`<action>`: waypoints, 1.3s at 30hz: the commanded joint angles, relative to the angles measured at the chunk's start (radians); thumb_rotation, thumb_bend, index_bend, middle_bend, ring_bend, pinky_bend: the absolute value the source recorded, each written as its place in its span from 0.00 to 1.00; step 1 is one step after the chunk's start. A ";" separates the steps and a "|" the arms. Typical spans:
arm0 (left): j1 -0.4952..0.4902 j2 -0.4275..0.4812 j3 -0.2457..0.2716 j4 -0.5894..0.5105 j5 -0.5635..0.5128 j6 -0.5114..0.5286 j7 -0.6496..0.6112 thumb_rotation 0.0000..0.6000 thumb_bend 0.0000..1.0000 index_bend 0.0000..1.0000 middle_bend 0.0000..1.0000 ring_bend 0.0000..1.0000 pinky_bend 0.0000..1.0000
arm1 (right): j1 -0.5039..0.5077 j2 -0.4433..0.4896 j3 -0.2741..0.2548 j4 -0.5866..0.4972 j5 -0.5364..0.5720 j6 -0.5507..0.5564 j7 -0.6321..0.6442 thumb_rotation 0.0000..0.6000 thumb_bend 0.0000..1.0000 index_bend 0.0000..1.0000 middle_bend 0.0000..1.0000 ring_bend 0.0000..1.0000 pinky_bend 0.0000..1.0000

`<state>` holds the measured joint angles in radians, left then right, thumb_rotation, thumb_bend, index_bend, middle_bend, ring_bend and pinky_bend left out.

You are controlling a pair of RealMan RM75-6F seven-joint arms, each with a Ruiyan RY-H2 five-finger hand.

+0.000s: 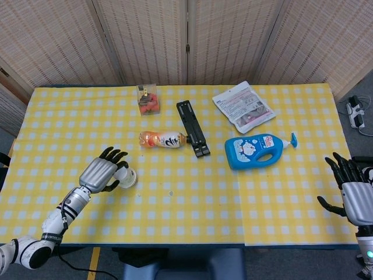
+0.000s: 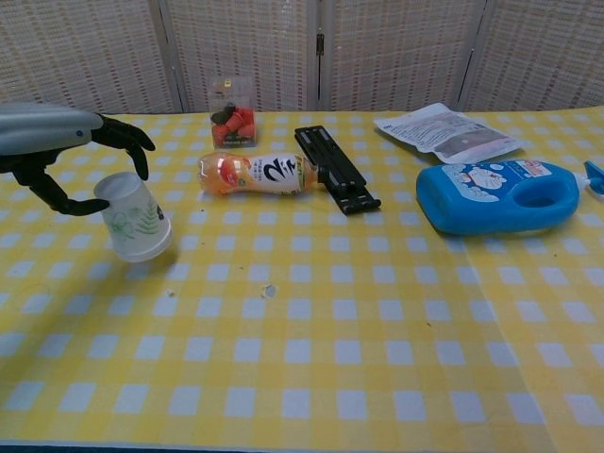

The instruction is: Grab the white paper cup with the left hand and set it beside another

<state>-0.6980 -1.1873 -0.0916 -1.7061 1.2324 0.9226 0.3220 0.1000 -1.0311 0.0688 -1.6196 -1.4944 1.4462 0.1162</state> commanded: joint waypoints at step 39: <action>0.056 0.194 -0.020 -0.184 -0.007 0.119 0.003 1.00 0.46 0.38 0.45 0.39 0.05 | 0.000 0.001 -0.001 0.000 -0.007 0.000 0.005 1.00 0.26 0.00 0.00 0.01 0.00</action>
<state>-0.6498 -1.0048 -0.1081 -1.8798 1.2168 1.0305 0.3353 0.0994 -1.0306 0.0681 -1.6196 -1.5016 1.4463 0.1208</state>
